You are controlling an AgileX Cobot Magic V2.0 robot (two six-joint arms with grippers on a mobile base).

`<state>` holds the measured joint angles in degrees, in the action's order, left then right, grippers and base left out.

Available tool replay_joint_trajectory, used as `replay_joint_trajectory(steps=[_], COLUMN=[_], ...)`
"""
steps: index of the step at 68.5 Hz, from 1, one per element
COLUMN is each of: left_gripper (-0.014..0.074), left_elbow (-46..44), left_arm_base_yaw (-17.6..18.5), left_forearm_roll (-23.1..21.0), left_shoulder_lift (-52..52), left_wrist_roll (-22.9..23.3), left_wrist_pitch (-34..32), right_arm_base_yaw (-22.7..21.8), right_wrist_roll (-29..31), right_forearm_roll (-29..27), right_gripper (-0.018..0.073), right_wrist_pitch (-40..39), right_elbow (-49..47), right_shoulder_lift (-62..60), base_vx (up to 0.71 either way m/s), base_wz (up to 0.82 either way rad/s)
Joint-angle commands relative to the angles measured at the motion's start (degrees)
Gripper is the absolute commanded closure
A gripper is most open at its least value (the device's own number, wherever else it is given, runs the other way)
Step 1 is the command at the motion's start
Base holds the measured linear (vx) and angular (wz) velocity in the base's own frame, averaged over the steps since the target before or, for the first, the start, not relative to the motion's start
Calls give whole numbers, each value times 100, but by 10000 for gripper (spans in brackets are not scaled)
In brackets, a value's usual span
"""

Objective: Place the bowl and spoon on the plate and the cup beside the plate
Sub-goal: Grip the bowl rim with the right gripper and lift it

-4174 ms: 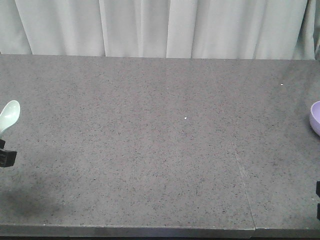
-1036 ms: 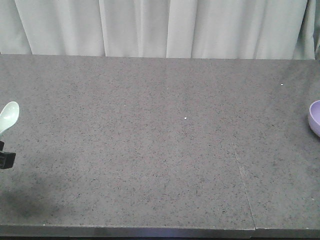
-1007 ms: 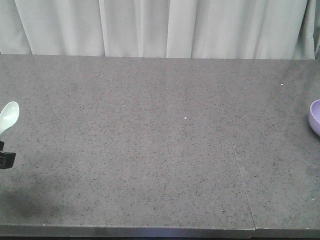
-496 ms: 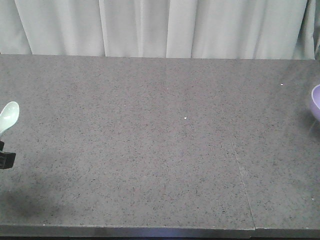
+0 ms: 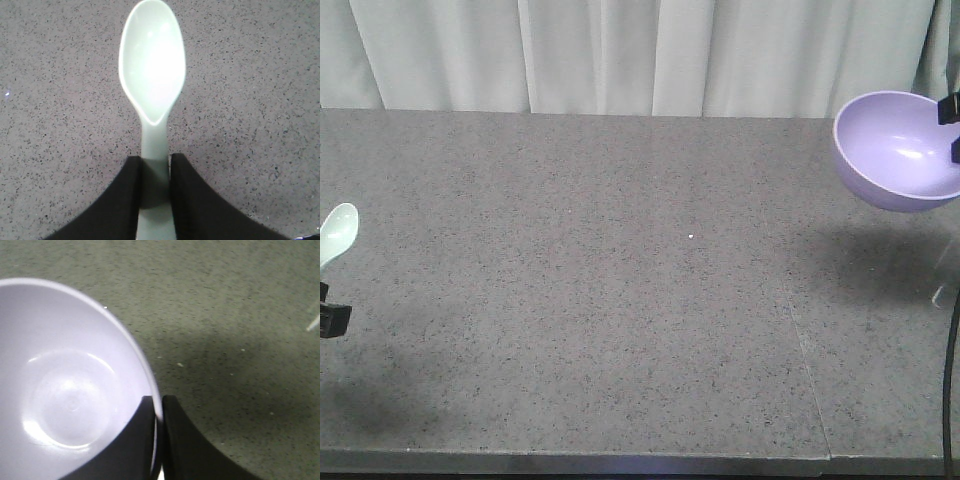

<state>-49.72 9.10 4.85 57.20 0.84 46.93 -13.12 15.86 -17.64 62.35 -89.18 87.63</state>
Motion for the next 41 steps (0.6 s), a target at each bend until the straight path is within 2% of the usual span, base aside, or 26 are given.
replay_joint_trajectory(steps=[1,5,6,22,29,41], left_gripper=[506,506,506,506,506,506], left_elbow=[-138,-138,-138,-138,-138,-138], left_arm_base_yaw=[15,15,15,15,15,15], left_forearm_roll=[-6,-6,-6,-6,-6,-6], left_shoulder_lift=[-92,-92,-92,-92,-92,-92], left_wrist_roll=[14,14,14,14,14,14], left_wrist_pitch=[-292,-292,-292,-292,-292,-292], right_arm_base_yaw=[443,741,1002,2031,2265,2303], right_wrist_roll=[23,-14,-34,-62,-96,-202], right_forearm_roll=[-129,-129,-129,-129,-129,-43], right_gripper=[563,563,563,563,563,563], right_wrist_pitch=[-97,-151,-236,-782,-910,-915], right_elbow=[-130,35,301,1731,2233,2878], right_shoulder_lift=[-572,-806,-1021,-2002,-2365,-2879], base_vx=[0,0,0,0,0,0], base_wz=[0,0,0,0,0,0])
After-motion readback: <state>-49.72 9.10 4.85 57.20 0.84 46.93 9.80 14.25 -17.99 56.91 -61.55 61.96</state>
